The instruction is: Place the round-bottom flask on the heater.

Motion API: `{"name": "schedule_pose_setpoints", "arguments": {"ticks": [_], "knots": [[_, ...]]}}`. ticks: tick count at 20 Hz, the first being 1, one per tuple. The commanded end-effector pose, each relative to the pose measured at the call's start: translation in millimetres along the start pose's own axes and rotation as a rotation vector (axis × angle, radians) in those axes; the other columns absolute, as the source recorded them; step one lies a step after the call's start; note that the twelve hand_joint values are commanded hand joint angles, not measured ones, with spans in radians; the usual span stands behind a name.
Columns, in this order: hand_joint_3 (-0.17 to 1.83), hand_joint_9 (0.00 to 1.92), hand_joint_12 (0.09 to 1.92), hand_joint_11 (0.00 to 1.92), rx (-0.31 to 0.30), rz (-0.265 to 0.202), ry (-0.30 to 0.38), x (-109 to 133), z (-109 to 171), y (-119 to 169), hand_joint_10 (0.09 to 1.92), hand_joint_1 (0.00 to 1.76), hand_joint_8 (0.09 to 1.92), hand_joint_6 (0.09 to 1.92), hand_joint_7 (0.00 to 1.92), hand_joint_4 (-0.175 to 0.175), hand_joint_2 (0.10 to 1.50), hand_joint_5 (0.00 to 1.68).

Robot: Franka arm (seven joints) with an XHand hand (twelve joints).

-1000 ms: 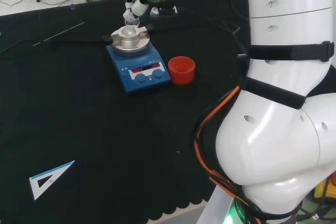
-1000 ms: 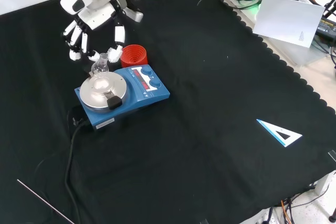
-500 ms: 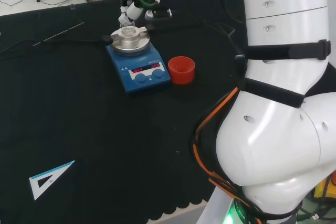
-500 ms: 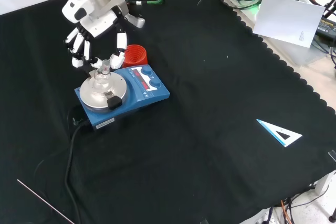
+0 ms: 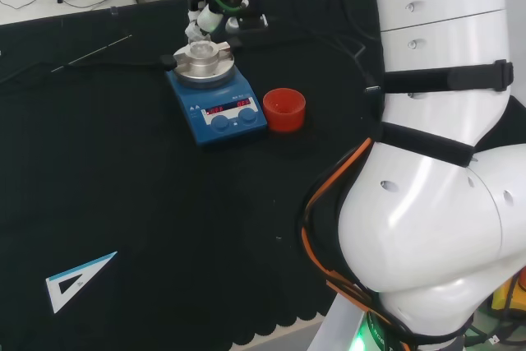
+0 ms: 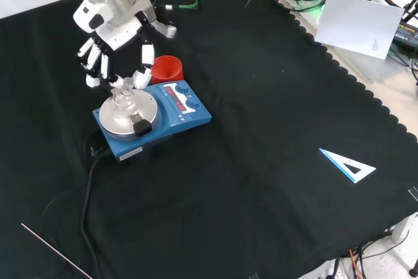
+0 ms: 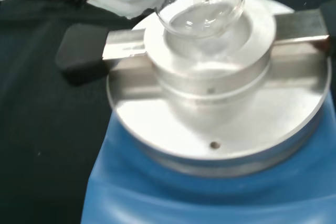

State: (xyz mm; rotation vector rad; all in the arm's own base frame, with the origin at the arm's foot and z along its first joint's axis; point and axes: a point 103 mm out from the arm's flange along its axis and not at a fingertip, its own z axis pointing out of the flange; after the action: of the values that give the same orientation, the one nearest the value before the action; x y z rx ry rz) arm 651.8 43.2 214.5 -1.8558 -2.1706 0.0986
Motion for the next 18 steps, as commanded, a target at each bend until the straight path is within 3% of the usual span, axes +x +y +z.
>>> {"name": "schedule_pose_setpoints", "arguments": {"ticks": [1, 7, 12, 14, 16, 18], "knots": [[0.79, 0.55, 1.32, 0.21, 0.013, 0.005, -0.001, -9, 5, 3, 0.55, 1.04, 0.54, 1.19, 0.40, 0.175, 0.72, 1.01], [0.80, 0.55, 1.32, 0.21, 0.018, 0.014, -0.001, -17, 11, 5, 0.55, 1.04, 0.54, 1.19, 0.40, 0.175, 0.72, 1.01], [0.80, 0.55, 1.32, 0.21, 0.018, 0.009, 0.003, -9, 13, 4, 0.55, 1.04, 0.54, 1.19, 0.40, 0.175, 0.72, 1.01], [0.68, 0.54, 1.33, 0.19, 0.017, 0.003, 0.031, -14, 12, 5, 0.56, 1.03, 0.55, 1.17, 0.38, 0.175, 0.79, 0.99], [0.39, 0.49, 1.34, 0.16, 0.004, 0.009, 0.051, -18, 10, 5, 0.58, 1.00, 0.57, 1.14, 0.33, 0.175, 0.95, 0.94], [0.28, 0.45, 1.34, 0.13, -0.013, 0.019, 0.061, -18, 7, 5, 0.60, 0.91, 0.57, 0.96, 0.29, 0.071, 0.97, 0.83]]}}
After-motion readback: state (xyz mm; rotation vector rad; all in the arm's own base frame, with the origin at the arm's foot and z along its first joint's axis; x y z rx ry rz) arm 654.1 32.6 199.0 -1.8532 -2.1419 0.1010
